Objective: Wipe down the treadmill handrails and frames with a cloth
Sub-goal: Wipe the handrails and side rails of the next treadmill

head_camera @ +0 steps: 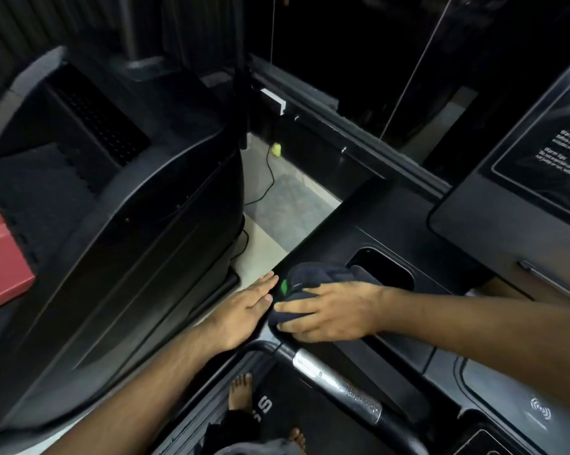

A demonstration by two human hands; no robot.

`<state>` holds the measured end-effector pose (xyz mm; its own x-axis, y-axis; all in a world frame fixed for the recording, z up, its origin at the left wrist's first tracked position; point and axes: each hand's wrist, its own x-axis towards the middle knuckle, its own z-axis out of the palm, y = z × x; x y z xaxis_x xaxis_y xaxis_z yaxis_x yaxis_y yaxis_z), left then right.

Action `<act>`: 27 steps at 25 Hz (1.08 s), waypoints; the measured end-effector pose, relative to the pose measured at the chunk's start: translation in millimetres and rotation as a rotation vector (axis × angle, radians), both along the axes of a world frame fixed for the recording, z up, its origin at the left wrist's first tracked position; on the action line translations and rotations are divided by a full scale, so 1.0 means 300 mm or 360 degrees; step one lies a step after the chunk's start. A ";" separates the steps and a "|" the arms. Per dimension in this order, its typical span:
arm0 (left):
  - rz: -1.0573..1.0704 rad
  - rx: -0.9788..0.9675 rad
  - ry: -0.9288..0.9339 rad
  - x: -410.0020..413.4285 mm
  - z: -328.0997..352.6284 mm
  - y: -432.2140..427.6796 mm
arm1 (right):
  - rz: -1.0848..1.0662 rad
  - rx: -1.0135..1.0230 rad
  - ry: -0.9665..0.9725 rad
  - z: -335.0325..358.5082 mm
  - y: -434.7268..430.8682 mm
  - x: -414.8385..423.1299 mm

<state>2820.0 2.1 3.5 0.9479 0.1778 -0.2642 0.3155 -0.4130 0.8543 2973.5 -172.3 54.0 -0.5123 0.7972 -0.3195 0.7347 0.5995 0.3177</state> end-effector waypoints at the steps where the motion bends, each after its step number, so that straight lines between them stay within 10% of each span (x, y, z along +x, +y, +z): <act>1: -0.0004 0.0013 0.0008 0.003 0.006 0.001 | 0.0032 0.0010 -0.0021 0.000 0.013 0.009; 9: 0.0025 0.0050 0.0033 0.003 0.008 -0.026 | -0.1206 -0.0338 0.0077 0.051 -0.142 -0.055; 16: 0.0010 0.0220 0.0122 -0.072 0.019 -0.053 | -0.1321 -0.0401 -0.0040 0.163 -0.221 -0.190; 22: 0.0050 0.0287 0.0122 -0.141 0.027 -0.078 | -0.2388 -0.0147 0.0953 0.226 -0.080 -0.274; 27: -0.0003 0.0297 0.0115 -0.158 0.019 -0.046 | -0.2565 0.0000 0.0808 0.161 0.014 -0.483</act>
<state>2772.7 -11.7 9.2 0.9280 0.2282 -0.2945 0.3725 -0.5625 0.7381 2828.6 -167.9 102.3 0.7205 0.5736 -0.3898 0.5752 -0.8082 -0.1260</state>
